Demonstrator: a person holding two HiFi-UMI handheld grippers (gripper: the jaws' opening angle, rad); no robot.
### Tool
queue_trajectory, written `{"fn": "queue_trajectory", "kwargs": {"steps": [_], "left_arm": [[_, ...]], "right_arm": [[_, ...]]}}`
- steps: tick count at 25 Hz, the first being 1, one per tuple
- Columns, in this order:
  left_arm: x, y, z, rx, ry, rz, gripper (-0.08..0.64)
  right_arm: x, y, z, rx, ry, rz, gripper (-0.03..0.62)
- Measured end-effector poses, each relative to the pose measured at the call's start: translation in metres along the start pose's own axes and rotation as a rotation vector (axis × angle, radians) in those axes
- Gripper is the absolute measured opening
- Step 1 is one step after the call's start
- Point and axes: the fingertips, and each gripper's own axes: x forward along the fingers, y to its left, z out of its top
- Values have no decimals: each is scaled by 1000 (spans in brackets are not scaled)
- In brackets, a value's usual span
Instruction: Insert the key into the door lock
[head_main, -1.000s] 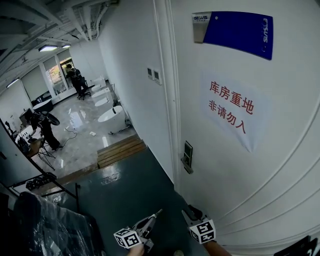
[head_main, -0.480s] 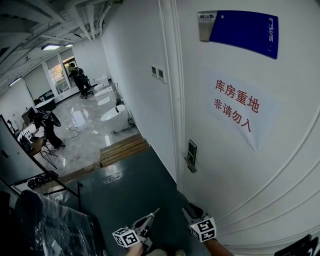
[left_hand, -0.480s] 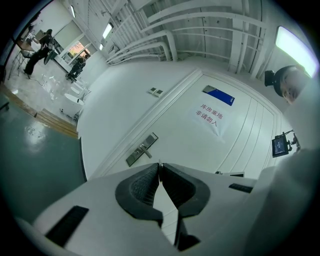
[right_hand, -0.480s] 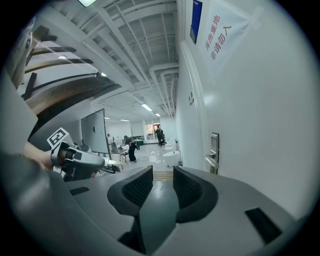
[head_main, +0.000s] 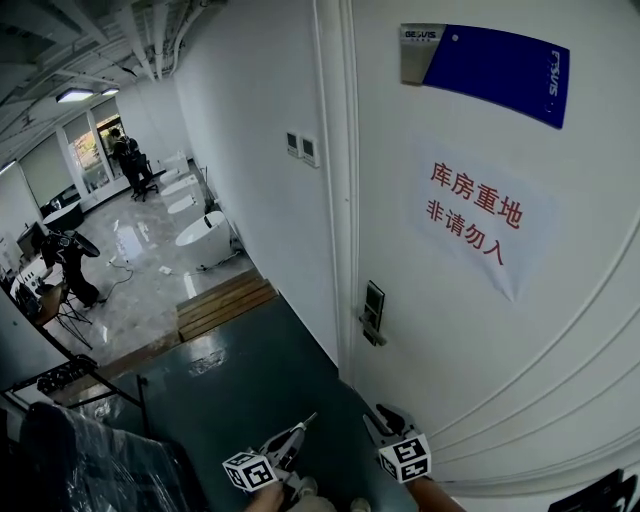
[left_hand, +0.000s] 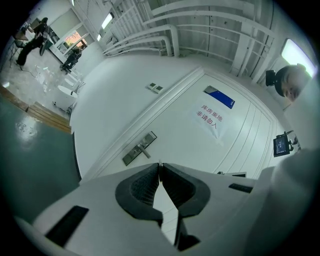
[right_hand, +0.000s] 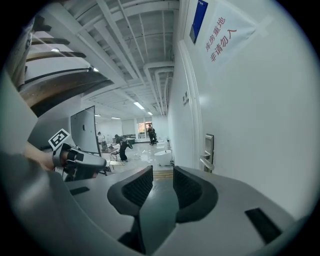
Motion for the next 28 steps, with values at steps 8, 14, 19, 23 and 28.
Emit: {"fn": "queue_trajectory", "kwargs": {"steps": [8,14,19,23,28], "left_arm": [[24,25,41,-10,60,-77,32],[40,47,65,-25,91,-121,32],[52,71,74,-31,111,-161,32],[58,77,87,-29,127,-181,32],[62,87,98,-34,136,-197,32]], "right_arm": [[33,0,20,10,-2,-90,121],[57,1,30,5,3,-143,121],[75,-2,33,7,-1,-187,121],[90,0,36,9,-9,-209,121],[104,0,36,17,-18,-227,121]]}}
